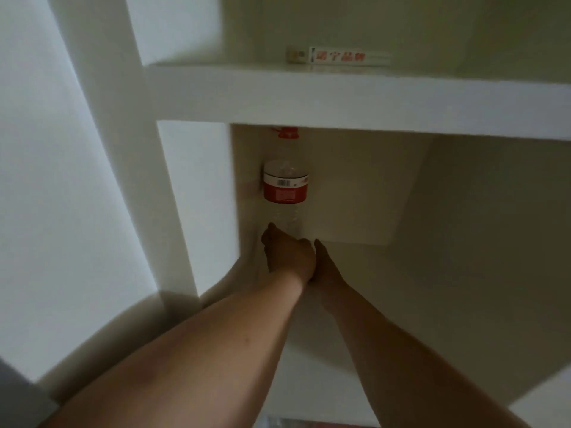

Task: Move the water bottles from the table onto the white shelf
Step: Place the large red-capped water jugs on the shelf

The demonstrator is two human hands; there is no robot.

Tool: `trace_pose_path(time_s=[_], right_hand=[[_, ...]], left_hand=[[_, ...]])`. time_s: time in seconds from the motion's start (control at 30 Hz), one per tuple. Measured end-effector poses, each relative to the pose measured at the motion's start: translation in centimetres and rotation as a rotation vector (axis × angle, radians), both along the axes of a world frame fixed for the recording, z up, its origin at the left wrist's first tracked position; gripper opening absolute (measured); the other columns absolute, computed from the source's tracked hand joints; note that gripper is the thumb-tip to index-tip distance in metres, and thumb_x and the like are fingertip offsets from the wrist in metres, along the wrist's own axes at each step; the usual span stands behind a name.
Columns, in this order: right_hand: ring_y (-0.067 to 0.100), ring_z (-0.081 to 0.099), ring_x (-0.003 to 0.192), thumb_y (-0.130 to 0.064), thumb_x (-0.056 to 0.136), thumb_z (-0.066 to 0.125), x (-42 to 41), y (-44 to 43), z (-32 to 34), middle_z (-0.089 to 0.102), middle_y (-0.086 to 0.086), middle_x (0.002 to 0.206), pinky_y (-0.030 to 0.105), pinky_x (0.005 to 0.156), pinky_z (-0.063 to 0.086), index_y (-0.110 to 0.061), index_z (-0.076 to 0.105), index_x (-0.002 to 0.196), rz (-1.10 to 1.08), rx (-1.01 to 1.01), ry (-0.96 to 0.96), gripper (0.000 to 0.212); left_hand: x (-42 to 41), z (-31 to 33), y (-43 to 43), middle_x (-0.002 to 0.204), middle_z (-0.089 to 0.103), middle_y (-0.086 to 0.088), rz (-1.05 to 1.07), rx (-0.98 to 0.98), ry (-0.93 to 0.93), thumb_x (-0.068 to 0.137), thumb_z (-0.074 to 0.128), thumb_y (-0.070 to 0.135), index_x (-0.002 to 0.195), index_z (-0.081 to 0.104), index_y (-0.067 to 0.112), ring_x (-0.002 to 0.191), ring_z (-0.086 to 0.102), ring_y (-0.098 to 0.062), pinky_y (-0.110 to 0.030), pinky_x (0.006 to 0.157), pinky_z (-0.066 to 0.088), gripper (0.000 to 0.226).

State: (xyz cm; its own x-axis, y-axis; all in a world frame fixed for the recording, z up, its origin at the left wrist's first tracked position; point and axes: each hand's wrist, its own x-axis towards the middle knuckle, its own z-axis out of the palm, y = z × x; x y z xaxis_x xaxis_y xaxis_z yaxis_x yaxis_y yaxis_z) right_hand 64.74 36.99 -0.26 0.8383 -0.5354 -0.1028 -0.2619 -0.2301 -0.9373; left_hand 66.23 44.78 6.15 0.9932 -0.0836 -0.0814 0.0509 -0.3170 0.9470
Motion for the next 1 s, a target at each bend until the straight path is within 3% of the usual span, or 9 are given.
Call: trace_pose_path(time_s=[0.1,0.2,0.3,0.4,0.53,0.6,0.7,0.87,1.0], right_hand=[[0.031,0.067,0.098,-0.019,0.095,0.062,-7.0,1.1,3.1,0.069,0.017,0.109,0.033,0.079,0.051,-0.015,0.064,0.113,-0.065,-0.086,-0.045,0.018],[0.019,0.058,0.078,-0.009,0.093,0.064,-14.5,0.6,6.5,0.064,0.001,0.089,0.028,0.064,0.043,-0.019,0.06,0.104,-0.169,-0.115,-0.055,0.015],[0.012,0.042,0.064,-0.01,0.092,0.07,-21.9,0.3,11.0,0.051,-0.006,0.074,0.024,0.055,0.036,-0.019,0.049,0.087,-0.207,-0.274,-0.118,0.024],[0.009,0.038,0.063,-0.003,0.086,0.07,-29.2,0.0,14.3,0.045,-0.011,0.068,0.026,0.058,0.035,-0.025,0.041,0.076,-0.242,-0.401,-0.191,0.037],[0.004,0.036,0.062,0.002,0.085,0.07,-40.7,-2.3,14.9,0.041,-0.013,0.065,0.023,0.058,0.034,-0.02,0.042,0.077,-0.337,-0.396,-0.216,0.037],[0.005,0.035,0.063,0.003,0.085,0.071,-46.7,-5.0,14.0,0.041,-0.011,0.066,0.024,0.059,0.034,-0.018,0.043,0.078,-0.464,-0.399,-0.185,0.036],[0.006,0.037,0.064,0.003,0.084,0.071,-55.2,-9.7,11.6,0.043,-0.009,0.067,0.023,0.06,0.034,-0.018,0.043,0.075,-0.668,-0.439,-0.093,0.036],[0.007,0.036,0.062,0.003,0.081,0.07,-67.7,-17.7,7.1,0.042,-0.009,0.066,0.025,0.06,0.033,-0.018,0.041,0.072,-0.976,-0.461,0.046,0.037],[0.003,0.051,0.064,-0.005,0.089,0.075,-76.3,-24.6,2.4,0.061,-0.007,0.072,0.014,0.061,0.042,-0.019,0.055,0.08,-1.155,-0.313,0.132,0.026]], left_hand=[[-4.2,0.4,0.9,0.147,0.053,-0.015,-0.038,0.04,-0.092,0.097,0.06,0.009,0.152,0.047,0.01,0.132,0.059,-0.036,-0.038,0.104,0.049,0.056],[-9.6,2.0,1.7,0.107,0.068,-0.004,-0.197,0.009,-0.202,0.098,0.058,0.01,0.121,0.061,0.015,0.098,0.068,-0.025,-0.032,0.079,0.05,0.024],[-15.3,4.7,2.1,0.089,0.064,0.006,-0.338,-0.03,-0.29,0.099,0.064,0.015,0.102,0.058,0.018,0.079,0.061,-0.005,-0.022,0.066,0.043,0.007],[-21.2,6.8,2.0,0.083,0.062,0.002,-0.5,-0.144,-0.339,0.098,0.069,0.022,0.091,0.056,0.02,0.071,0.059,-0.003,-0.013,0.063,0.042,0.015],[-28.8,7.1,-0.9,0.082,0.07,-0.003,-0.906,-0.214,-0.259,0.094,0.067,0.044,0.089,0.064,0.026,0.077,0.068,-0.022,-0.042,0.073,0.058,0.019],[-32.4,6.3,-4.2,0.085,0.074,0.001,-1.071,-0.163,-0.246,0.098,0.068,0.039,0.091,0.067,0.029,0.08,0.07,-0.019,-0.045,0.079,0.06,0.013],[-37.5,5.3,-10.1,0.087,0.074,0.006,-1.228,-0.106,-0.222,0.095,0.064,0.045,0.093,0.067,0.03,0.082,0.071,-0.013,-0.041,0.08,0.061,0.015],[-45.4,3.0,-21.2,0.085,0.074,0.004,-1.385,0.008,-0.222,0.101,0.069,0.03,0.095,0.069,0.029,0.078,0.069,-0.013,-0.035,0.078,0.06,0.006],[-52.2,0.4,-30.0,0.085,0.068,0.004,-1.478,0.111,-0.19,0.1,0.071,0.024,0.106,0.068,0.023,0.072,0.06,-0.012,-0.033,0.075,0.054,0.006]])
